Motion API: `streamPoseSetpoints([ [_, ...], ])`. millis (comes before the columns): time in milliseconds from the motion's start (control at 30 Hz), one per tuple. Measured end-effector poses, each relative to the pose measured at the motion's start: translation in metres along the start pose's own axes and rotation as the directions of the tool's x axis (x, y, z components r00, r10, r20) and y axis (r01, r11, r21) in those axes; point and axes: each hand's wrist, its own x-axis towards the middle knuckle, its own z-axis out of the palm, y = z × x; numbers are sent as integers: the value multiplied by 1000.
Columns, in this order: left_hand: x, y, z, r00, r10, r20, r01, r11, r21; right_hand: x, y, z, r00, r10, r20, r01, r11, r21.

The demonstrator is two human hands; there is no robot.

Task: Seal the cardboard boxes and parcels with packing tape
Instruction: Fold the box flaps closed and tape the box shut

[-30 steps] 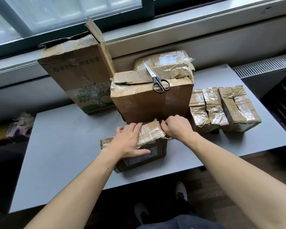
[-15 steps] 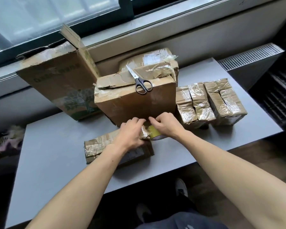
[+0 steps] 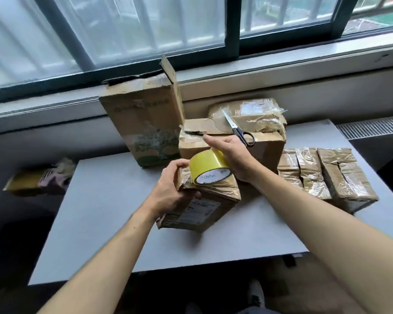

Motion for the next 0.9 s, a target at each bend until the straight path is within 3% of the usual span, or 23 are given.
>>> streamPoseSetpoints([
  [133, -7, -16, -21, 999, 13, 45, -15, 999, 31, 11, -2, 36, 1000, 7, 0, -7, 999, -35],
  [267, -14, -12, -44, 991, -11, 130, -7, 991, 134, 16, -2, 78, 996, 7, 84, 9, 980, -196],
  [433, -29, -29, -52, 999, -53, 8, 52, 996, 66, 12, 9, 114, 998, -8, 64, 28, 950, -312],
  [567, -38, -51, -60, 992, -127, 4, 127, 990, 57, 4, 29, 136, 1000, -8, -1, 7, 921, -389],
  [733, -48, -66, -61, 997, -81, -14, 82, 980, 183, 0, 31, 140, 998, 22, -60, -40, 951, -307],
  [800, -51, -65, -61, 999, -36, -2, 35, 965, 260, 5, 18, 145, 999, -14, -31, -1, 889, -457],
  [900, -48, -67, -67, 996, -66, 61, 35, 909, 415, 8, -8, 136, 999, -43, -25, 12, 685, -729],
])
